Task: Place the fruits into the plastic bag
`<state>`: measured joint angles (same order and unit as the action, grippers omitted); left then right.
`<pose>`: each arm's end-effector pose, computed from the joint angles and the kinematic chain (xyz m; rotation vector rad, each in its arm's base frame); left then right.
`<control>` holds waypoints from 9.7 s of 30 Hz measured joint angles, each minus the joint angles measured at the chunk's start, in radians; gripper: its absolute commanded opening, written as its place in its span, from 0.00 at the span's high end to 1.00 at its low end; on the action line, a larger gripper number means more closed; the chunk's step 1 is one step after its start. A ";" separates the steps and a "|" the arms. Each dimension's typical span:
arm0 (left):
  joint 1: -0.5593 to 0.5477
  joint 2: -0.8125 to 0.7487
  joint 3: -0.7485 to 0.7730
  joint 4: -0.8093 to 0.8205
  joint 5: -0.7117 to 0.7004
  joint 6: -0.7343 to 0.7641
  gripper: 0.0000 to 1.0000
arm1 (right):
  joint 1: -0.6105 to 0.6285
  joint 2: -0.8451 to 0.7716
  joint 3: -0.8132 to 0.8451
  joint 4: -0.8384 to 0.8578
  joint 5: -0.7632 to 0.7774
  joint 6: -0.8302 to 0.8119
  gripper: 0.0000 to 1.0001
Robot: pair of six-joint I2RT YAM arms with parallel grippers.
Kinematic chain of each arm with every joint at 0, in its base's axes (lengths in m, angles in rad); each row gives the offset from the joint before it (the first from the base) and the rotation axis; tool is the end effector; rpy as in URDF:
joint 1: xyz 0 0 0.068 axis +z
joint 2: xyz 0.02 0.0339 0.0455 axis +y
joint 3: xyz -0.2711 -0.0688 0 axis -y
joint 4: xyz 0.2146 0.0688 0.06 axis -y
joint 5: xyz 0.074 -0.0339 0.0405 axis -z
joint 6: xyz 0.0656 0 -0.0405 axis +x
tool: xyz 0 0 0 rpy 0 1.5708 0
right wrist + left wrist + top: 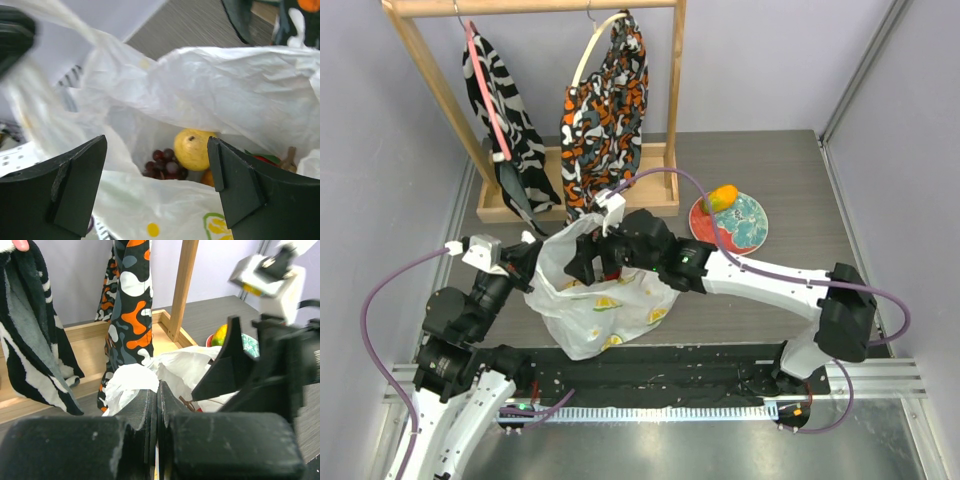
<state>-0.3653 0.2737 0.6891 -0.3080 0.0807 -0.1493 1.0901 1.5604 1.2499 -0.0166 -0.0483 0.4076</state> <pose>0.0632 -0.0298 0.3432 0.2257 1.4644 -0.4772 0.1692 0.3313 0.3313 -0.7171 1.9134 1.0330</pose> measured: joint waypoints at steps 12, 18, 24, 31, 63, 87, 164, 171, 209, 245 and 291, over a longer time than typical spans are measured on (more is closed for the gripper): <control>0.000 0.000 0.000 0.000 0.000 0.000 1.00 | 0.001 -0.192 -0.078 0.102 -0.064 0.016 0.12; 0.000 0.000 0.000 0.000 0.000 0.000 1.00 | -0.033 -0.250 -0.078 0.050 0.013 -0.002 0.12; 0.000 0.002 0.000 0.000 0.000 0.000 1.00 | -0.213 -0.301 -0.077 -0.052 0.038 -0.005 0.12; 0.000 0.003 0.000 0.000 0.000 0.000 1.00 | -0.479 -0.318 -0.049 -0.185 0.040 -0.013 0.11; -0.008 0.003 0.000 0.000 0.010 -0.001 1.00 | -0.967 0.267 0.079 -0.261 0.178 0.264 0.06; -0.008 -0.016 0.000 0.000 0.010 -0.001 0.99 | -0.945 0.367 0.152 -0.314 0.257 0.385 0.10; -0.017 0.017 0.000 -0.001 0.002 0.000 1.00 | 0.070 0.039 0.132 -0.076 0.527 0.014 0.99; -0.017 0.017 0.000 -0.003 -0.001 0.000 1.00 | 0.123 0.209 0.237 -0.085 0.499 -0.032 0.98; -0.019 0.012 0.000 -0.004 -0.009 0.000 0.99 | 0.132 0.352 0.243 -0.252 0.247 0.002 0.14; -0.019 -0.005 0.000 -0.004 -0.027 0.000 1.00 | 0.040 -0.273 -0.020 -0.155 0.272 0.023 0.14; -0.020 0.540 0.447 0.141 0.044 -0.005 1.00 | -0.108 -0.409 0.277 -0.553 0.666 -0.170 0.99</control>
<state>-0.3851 0.8135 1.1358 -0.1673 0.1246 -0.1547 0.9821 1.1511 1.5269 -0.5694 0.6174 0.2379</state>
